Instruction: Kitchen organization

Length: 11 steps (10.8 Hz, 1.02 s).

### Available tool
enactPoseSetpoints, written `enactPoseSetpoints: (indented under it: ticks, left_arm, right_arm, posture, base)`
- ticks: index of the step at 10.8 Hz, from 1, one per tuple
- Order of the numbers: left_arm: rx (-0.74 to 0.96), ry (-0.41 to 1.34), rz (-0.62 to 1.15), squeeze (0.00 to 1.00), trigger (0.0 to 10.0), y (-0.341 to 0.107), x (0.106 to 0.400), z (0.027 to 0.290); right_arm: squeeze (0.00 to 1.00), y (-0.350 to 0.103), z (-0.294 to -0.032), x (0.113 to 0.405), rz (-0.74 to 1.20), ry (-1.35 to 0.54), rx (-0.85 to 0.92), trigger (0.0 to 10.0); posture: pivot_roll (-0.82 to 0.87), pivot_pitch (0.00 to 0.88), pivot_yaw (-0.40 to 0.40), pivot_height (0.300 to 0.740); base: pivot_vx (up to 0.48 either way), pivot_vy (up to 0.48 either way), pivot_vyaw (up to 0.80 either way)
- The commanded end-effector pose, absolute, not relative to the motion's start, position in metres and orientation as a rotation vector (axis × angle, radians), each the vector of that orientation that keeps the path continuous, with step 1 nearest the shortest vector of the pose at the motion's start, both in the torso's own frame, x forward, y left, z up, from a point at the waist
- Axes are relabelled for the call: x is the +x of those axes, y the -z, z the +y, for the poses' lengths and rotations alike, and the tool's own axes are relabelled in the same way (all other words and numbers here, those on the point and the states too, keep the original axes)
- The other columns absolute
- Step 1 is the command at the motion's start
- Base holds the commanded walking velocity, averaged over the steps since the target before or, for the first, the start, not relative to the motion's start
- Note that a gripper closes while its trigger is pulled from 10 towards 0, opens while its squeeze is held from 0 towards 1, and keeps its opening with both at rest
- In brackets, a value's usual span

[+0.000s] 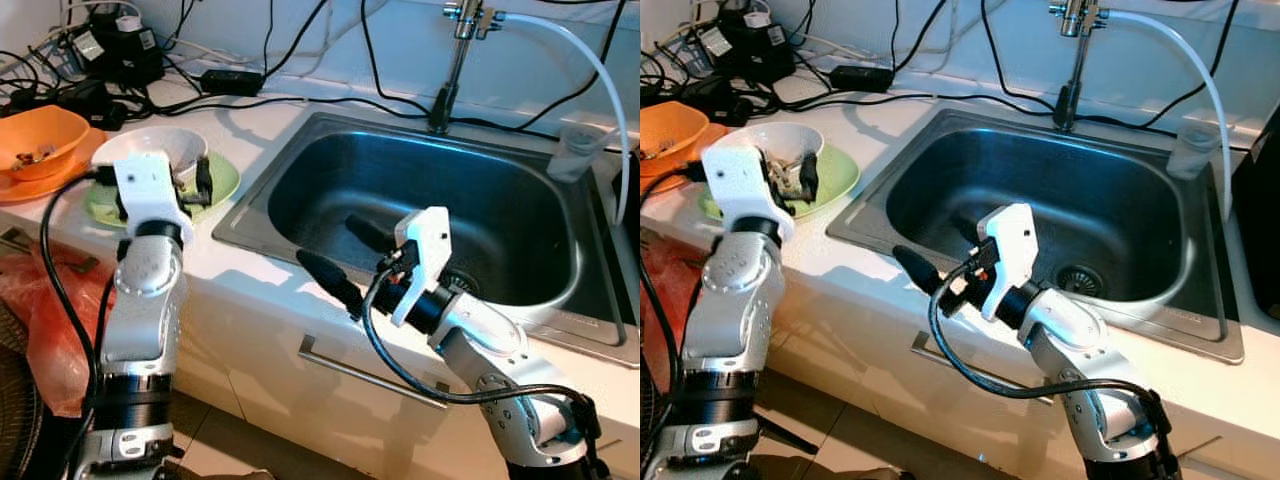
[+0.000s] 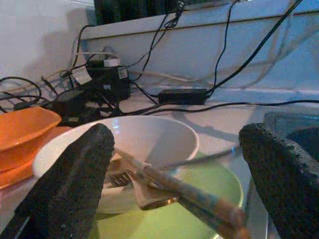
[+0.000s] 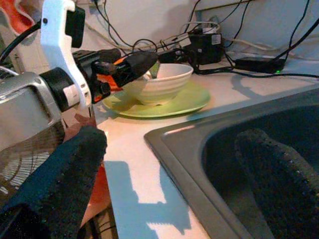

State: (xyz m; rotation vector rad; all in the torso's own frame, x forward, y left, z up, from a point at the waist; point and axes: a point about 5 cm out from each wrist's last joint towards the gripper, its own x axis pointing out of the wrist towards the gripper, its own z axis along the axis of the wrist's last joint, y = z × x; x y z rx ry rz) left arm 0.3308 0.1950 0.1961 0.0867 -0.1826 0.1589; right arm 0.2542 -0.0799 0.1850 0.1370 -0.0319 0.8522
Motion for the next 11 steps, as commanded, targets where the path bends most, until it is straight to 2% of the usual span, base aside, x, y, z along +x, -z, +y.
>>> enactPoseSetpoints:
  ticks: [1,6,9,10,11]
  left_arm:
    - [0.077,-0.151,-0.176,0.00,10.0,-0.196,0.334,0.196]
    - [0.056,-0.117,-0.176,0.00,10.0,-0.193,0.341,0.189]
    - [0.046,-0.130,-0.155,0.00,10.0,-0.191,0.346,0.194]
    - [0.038,-0.139,-0.150,0.00,7.2,-0.190,0.347,0.197]
    - [0.040,-0.142,-0.151,0.00,3.3,-0.189,0.348,0.199]
  right_arm:
    - [0.00,-0.192,-0.078,0.250,-0.052,-0.888,0.137,10.0]
    - [0.00,-0.191,-0.077,0.248,-0.045,-0.887,0.133,10.0]
    - [0.00,-0.190,-0.076,0.247,-0.044,-0.886,0.130,10.0]
    - [0.00,-0.190,-0.076,0.246,-0.043,-0.884,0.129,10.0]
    - [0.00,-0.189,-0.076,0.246,-0.042,-0.883,0.128,10.0]
  posture:
    - [0.04,0.000,0.028,0.740]
    - [0.04,0.000,0.033,0.740]
    - [0.03,0.000,0.035,0.740]
    - [0.03,0.000,0.035,0.740]
    - [0.03,0.000,0.036,0.740]
  base:
    - [0.000,0.000,0.00]
    - [0.000,0.000,0.00]
    - [0.000,0.000,0.00]
    - [0.000,0.000,0.00]
    - [0.000,0.000,0.00]
